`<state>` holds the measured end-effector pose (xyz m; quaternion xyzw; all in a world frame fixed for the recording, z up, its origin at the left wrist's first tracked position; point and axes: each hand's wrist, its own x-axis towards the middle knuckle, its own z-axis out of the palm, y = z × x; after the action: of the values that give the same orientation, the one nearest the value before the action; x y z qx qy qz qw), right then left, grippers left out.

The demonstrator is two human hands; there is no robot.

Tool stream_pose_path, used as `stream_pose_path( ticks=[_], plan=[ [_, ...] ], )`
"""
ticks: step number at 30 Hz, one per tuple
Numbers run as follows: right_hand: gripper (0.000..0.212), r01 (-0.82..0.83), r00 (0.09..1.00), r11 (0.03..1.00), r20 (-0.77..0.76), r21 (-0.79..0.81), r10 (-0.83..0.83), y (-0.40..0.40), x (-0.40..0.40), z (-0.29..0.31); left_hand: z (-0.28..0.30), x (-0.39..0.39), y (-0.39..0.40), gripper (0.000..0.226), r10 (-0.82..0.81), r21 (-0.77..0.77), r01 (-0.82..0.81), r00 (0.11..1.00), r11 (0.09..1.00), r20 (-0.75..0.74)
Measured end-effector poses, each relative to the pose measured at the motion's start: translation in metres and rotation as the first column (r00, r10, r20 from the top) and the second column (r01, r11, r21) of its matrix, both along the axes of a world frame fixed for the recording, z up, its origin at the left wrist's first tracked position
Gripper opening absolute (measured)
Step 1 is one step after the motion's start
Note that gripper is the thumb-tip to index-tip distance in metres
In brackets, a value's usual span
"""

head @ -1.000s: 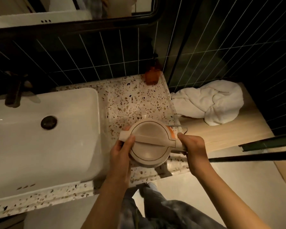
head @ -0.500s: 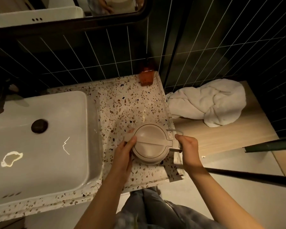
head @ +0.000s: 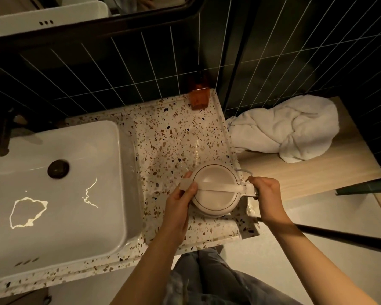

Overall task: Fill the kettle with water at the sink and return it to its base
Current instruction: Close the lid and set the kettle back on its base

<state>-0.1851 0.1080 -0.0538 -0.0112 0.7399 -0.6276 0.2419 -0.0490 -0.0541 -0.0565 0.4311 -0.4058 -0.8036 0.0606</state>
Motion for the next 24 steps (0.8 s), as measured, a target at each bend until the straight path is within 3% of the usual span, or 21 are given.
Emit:
stream_pose_path(
  ticks=[13,24],
  plan=[
    [0.044,0.065,0.997,0.997,-0.037,-0.045,-0.066,-0.008,0.001,0.001,-0.009,-0.004,-0.004,0.068,0.012,0.031,-0.012,1.0,0.999,-0.007],
    [0.052,0.031,0.997,0.996,-0.072,-0.083,-0.037,-0.011,-0.003,0.003,-0.011,-0.011,-0.016,0.071,-0.06,-0.067,0.059,0.998,0.996,-0.007]
  ],
)
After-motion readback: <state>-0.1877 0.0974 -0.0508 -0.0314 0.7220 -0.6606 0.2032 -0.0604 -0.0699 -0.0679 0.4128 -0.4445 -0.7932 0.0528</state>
